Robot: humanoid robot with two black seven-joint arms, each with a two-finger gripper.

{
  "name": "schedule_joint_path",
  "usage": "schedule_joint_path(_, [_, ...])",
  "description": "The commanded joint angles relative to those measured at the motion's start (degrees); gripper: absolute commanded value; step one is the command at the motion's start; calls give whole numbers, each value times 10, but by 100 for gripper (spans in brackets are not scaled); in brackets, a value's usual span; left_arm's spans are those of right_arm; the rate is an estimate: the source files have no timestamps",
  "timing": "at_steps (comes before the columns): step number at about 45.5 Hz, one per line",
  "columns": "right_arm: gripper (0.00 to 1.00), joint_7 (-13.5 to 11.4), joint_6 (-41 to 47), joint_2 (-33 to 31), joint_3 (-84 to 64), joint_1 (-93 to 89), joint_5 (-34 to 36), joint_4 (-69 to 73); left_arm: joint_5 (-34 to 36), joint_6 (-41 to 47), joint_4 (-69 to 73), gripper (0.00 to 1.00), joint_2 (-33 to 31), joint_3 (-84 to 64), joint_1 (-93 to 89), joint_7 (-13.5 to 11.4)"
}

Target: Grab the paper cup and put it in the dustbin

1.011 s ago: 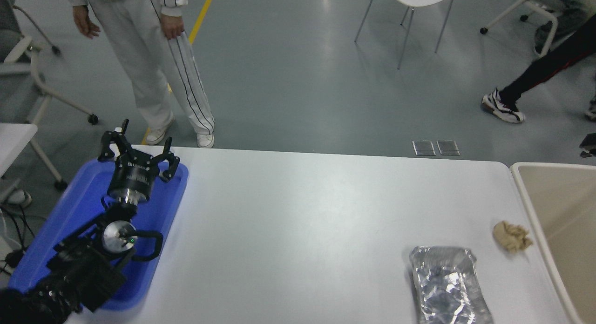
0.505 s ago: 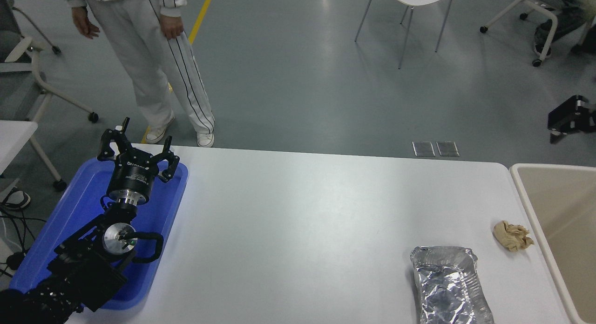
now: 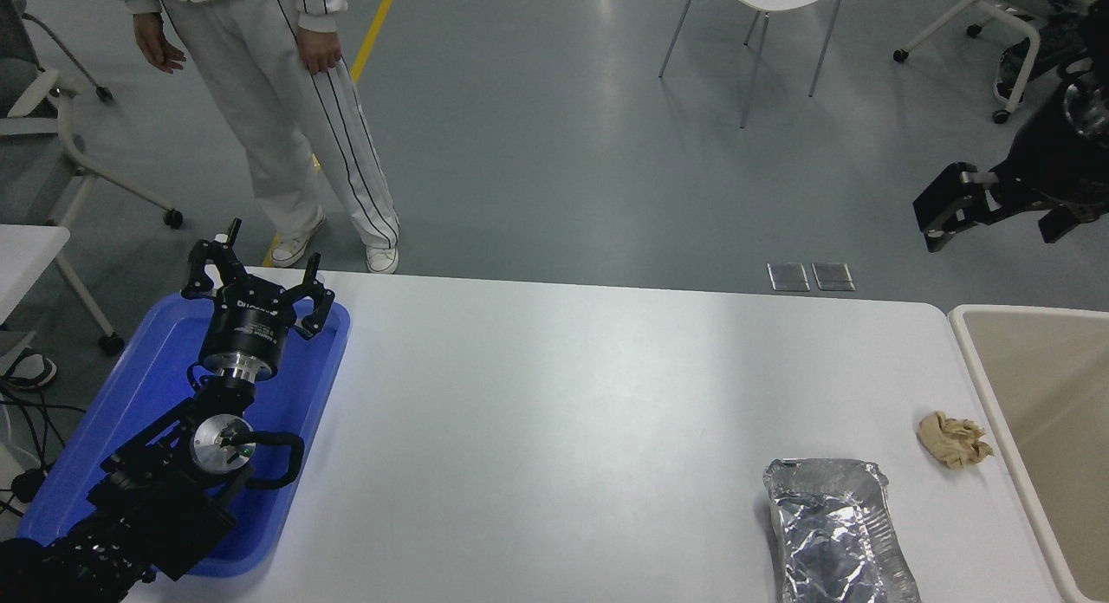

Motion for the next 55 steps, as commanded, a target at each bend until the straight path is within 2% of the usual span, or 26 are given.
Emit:
schedule_joint_path(1, [100,0,2,2,9,-1,-11,3,0,0,0,100,0,0,0,0])
schedule_joint_path(11, [100,2,2,-6,-25,-2,-10,3,0,0,0,100,0,0,1,0])
schedule_joint_path(23, [100,2,2,-4,-98,14,26,3,0,0,-1,100,0,0,0,0])
schedule_joint_path(55, [100,1,2,9,-101,10,27,2,0,0,0,100,0,0,0,0])
